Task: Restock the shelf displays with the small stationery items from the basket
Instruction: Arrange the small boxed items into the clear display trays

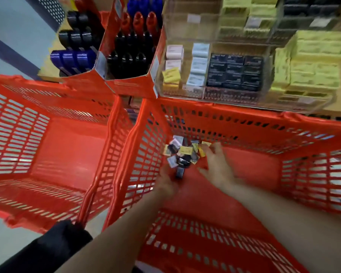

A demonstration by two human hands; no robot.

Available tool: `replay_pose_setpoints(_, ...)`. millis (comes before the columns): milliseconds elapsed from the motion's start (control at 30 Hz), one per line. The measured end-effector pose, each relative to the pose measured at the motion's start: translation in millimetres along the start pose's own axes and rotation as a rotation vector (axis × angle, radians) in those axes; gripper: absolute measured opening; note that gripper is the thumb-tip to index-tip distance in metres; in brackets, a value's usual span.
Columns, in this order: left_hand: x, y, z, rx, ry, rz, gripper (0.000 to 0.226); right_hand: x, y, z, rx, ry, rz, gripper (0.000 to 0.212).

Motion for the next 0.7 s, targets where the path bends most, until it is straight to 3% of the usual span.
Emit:
replay_pose_setpoints(133,6,9,-7,-0.026,-0.033,0.029,0.04,27,-1,-15,-0.178,-0.052,-0.026,0.07)
replay_pose_setpoints(333,3,12,-26,-0.196,-0.143,0.154,0.04,54,-4,-24,-0.081,-0.326,-0.077,0.1)
replay_pose_setpoints(400,2,16,-30,-0.206,-0.185,0.185,0.041,58,0,-28,-0.068,-0.327,-0.077,0.091)
replay_pose_setpoints(500,4,21,-40,-0.273,-0.242,0.184,0.038,58,-1,-28,-0.107,-0.345,-0.053,0.059)
replay_pose_setpoints(600,8,24,-40,-0.31,-0.326,0.173,0.034,56,-10,-11,-0.179,-0.327,-0.071,0.047)
replay_pose_setpoints(700,15,20,-28,-0.321,-0.408,0.161,0.023,42,-21,7,-0.055,-0.033,-0.021,0.042)
Point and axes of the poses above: each hand's wrist, its own y-axis towards the middle knuckle, its own x-axis out of the palm, z = x × y, the point moved 3 cm from there along y, towards the middle knuckle, and after that the axes turned 2 degrees about -y, right-handed, at the moved point
